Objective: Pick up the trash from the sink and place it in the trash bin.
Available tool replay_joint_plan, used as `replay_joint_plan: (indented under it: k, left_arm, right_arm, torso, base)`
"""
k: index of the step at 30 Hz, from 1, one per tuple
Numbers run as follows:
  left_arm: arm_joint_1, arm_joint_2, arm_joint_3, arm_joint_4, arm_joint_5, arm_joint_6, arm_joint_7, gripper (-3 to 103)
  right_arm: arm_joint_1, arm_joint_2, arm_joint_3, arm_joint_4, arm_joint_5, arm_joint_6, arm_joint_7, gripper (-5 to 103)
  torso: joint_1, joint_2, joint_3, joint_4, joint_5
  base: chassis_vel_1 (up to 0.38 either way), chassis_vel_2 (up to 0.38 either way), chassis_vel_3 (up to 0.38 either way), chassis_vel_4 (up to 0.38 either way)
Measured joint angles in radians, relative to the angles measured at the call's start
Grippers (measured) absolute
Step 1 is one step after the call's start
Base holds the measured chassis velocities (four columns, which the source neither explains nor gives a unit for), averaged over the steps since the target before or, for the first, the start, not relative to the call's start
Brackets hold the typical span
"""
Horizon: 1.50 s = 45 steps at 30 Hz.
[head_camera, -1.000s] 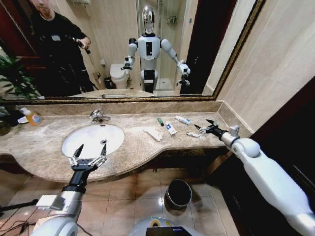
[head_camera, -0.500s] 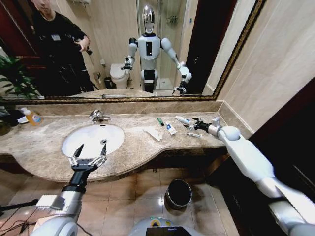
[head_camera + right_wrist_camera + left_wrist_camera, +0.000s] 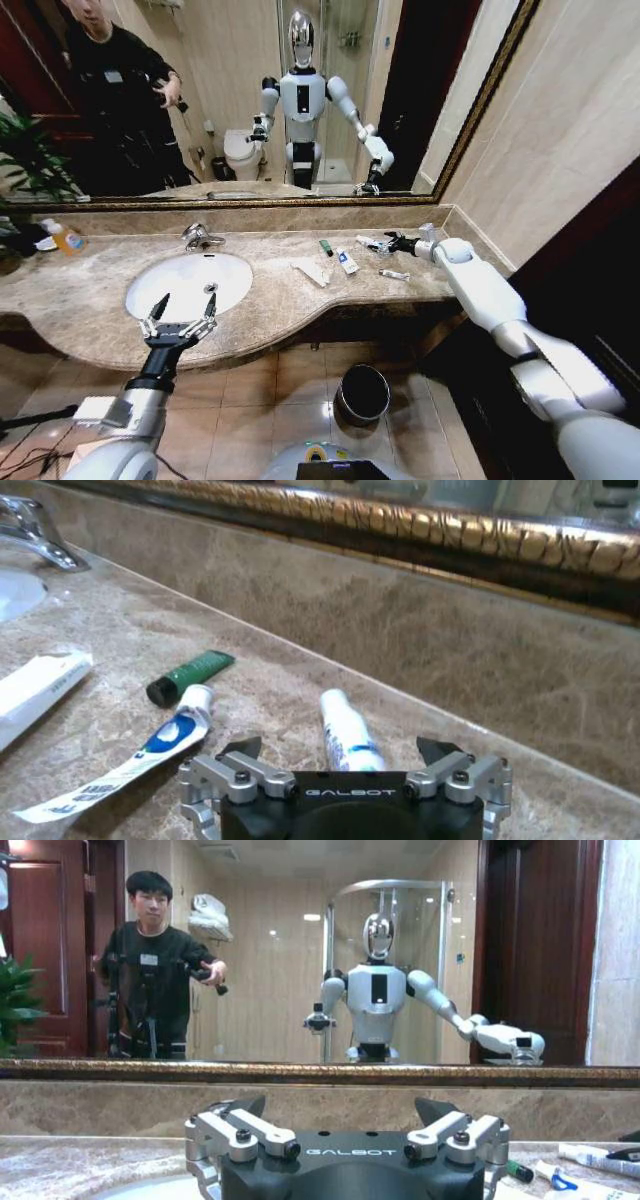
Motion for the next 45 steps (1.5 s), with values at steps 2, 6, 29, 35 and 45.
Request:
replay_joint_plan:
  k: [2, 6, 29, 35, 45]
  left_arm:
    - [0.0, 0.0, 0.0, 0.0, 0.0, 0.0, 0.0, 100]
    - [0.0, 0.0, 0.0, 0.0, 0.0, 0.0, 0.0, 100]
    - [0.0, 0.0, 0.0, 0.0, 0.0, 0.0, 0.0, 100]
    - [0.0, 0.0, 0.0, 0.0, 0.0, 0.0, 0.0, 100]
    - [0.0, 0.0, 0.0, 0.0, 0.0, 0.0, 0.0, 100]
  right_arm:
    - [0.008, 0.005, -0.006, -0.016, 0.001, -0.005, 0.002, 100]
    - [0.027, 0.02, -0.011, -0.059, 0.004, -0.018, 0.012, 100]
    - [0.019, 0.048, 0.026, -0.114, 0.011, -0.003, -0.012, 65]
    - [0.019, 0.051, 0.029, -0.113, 0.019, 0.005, 0.003, 42]
    - [-0.025, 0.009, 0.036, -0.003, 0.101, 0.019, 0.089, 15]
  torso:
    - [0.0, 0.0, 0.0, 0.0, 0.0]
    - [0.0, 0.0, 0.0, 0.0, 0.0]
    - [0.0, 0.0, 0.0, -0.0001, 0.0]
    - [0.0, 0.0, 0.0, 0.0, 0.0]
    - [0.0, 0.0, 0.0, -0.0001, 0.0001]
  base:
    - [0.0, 0.0, 0.0, 0.0]
    - [0.0, 0.0, 0.0, 0.0]
    - [0.0, 0.0, 0.0, 0.0]
    - [0.0, 0.0, 0.0, 0.0]
    - [0.0, 0.0, 0.0, 0.0]
